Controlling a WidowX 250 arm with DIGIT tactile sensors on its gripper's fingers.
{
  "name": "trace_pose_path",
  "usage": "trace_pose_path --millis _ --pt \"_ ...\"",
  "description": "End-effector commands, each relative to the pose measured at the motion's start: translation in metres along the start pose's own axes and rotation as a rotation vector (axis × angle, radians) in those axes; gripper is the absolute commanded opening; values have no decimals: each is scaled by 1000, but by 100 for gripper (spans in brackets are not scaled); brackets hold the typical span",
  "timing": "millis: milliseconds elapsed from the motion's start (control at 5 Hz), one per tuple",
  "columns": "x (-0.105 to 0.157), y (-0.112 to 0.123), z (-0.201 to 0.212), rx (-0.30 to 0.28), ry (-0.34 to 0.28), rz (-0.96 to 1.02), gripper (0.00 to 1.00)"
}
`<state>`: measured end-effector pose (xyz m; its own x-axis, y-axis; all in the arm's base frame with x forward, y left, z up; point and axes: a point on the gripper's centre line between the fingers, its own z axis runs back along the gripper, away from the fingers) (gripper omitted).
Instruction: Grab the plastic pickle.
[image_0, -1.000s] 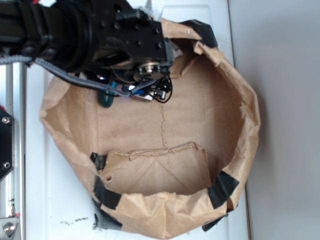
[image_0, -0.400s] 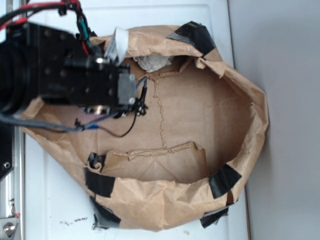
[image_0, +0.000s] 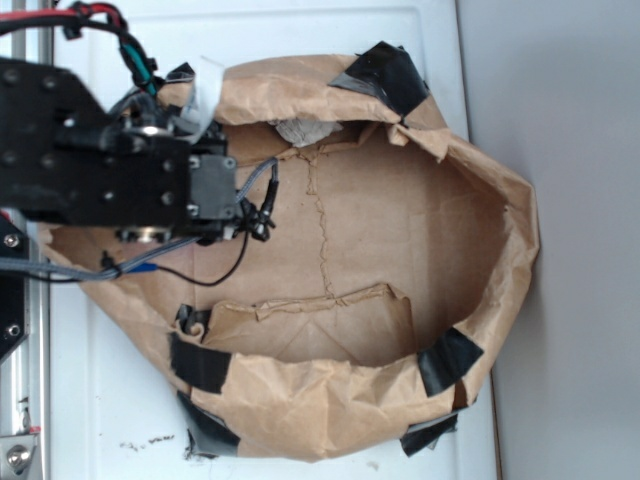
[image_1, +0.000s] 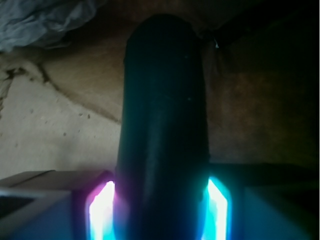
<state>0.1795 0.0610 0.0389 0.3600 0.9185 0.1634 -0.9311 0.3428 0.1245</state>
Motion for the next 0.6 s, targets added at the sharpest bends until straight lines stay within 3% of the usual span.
trace_pose_path --millis 0,200,400 --pt "37 -48 65 -135 -192 -384 0" --pt "43 -60 85 -115 -205 -475 0" --pt "29 -59 104 -131 -200 -672 0"
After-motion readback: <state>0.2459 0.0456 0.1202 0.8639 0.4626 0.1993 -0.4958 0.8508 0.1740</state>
